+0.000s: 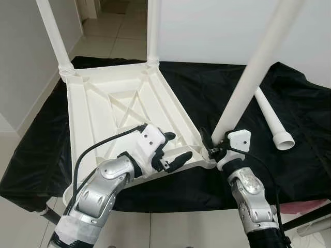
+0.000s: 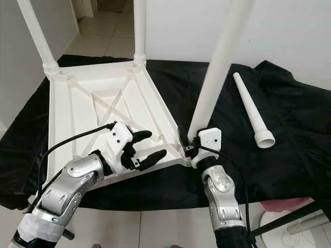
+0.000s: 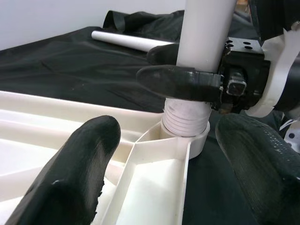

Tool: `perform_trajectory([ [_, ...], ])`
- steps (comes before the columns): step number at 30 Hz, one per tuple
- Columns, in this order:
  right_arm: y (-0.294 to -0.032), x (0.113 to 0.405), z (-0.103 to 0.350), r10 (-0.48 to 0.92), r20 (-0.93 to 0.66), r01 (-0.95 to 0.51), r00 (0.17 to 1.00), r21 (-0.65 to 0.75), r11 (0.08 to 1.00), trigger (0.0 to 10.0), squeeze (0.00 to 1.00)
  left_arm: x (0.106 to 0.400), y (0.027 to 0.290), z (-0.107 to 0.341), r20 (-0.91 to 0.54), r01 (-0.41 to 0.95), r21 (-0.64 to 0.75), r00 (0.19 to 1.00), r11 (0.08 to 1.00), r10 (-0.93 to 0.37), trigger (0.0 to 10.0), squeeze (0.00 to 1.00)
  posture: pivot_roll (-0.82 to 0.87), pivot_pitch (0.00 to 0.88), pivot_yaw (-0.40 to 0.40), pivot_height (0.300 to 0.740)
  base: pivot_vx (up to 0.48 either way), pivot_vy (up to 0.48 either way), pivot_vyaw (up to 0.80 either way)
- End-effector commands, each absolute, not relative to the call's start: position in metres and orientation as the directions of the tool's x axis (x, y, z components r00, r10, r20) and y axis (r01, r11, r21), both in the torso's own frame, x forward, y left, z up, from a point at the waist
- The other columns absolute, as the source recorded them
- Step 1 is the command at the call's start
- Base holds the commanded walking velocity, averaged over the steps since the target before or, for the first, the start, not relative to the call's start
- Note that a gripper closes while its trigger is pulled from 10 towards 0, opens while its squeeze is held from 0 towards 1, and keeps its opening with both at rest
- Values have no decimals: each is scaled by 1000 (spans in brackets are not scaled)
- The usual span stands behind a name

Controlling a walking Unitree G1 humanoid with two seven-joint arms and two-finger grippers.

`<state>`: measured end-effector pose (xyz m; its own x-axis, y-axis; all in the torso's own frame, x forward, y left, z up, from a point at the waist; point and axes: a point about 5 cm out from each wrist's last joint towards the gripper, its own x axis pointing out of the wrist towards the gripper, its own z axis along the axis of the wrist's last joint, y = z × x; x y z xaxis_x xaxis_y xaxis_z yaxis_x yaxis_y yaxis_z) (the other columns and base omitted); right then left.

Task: Building children table

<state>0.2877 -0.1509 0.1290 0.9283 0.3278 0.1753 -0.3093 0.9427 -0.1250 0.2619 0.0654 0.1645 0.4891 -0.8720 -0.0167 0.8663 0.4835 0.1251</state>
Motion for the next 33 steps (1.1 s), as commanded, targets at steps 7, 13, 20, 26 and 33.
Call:
perform_trajectory([
  [7, -144, 285, 100, 448, 31, -443, 893, -104, 891, 10000, 0, 266, 68, 170, -8, 809, 139, 578, 571, -816, 10000, 0, 7, 45, -35, 740, 0, 0, 0],
  [13, -145, 289, 95, 423, 16, -423, 906, 23, 906, 10000, 0, 266, 69, 171, -9, 802, 145, 587, 579, -810, 10000, 0, 12, 39, -40, 740, 0, 0, 0],
  [20, -151, 294, 88, 352, -34, -346, 935, 114, 931, 10000, 0, 269, 68, 172, -3, 798, 153, 590, 582, -808, 10000, 0, 15, 32, -43, 740, 0, 0, 0],
  [26, -148, 294, 90, 348, -23, -342, 937, 136, 930, 10000, 0, 270, 68, 172, -4, 796, 150, 594, 586, -805, 10000, 0, 10, 24, -35, 740, 0, 0, 0],
  [33, -143, 292, 93, 346, 7, -342, 938, 163, 925, 10000, 0, 270, 65, 174, 8, 801, 149, 586, 580, -810, 10000, 0, 7, 24, -45, 740, 0, 0, 0],
])
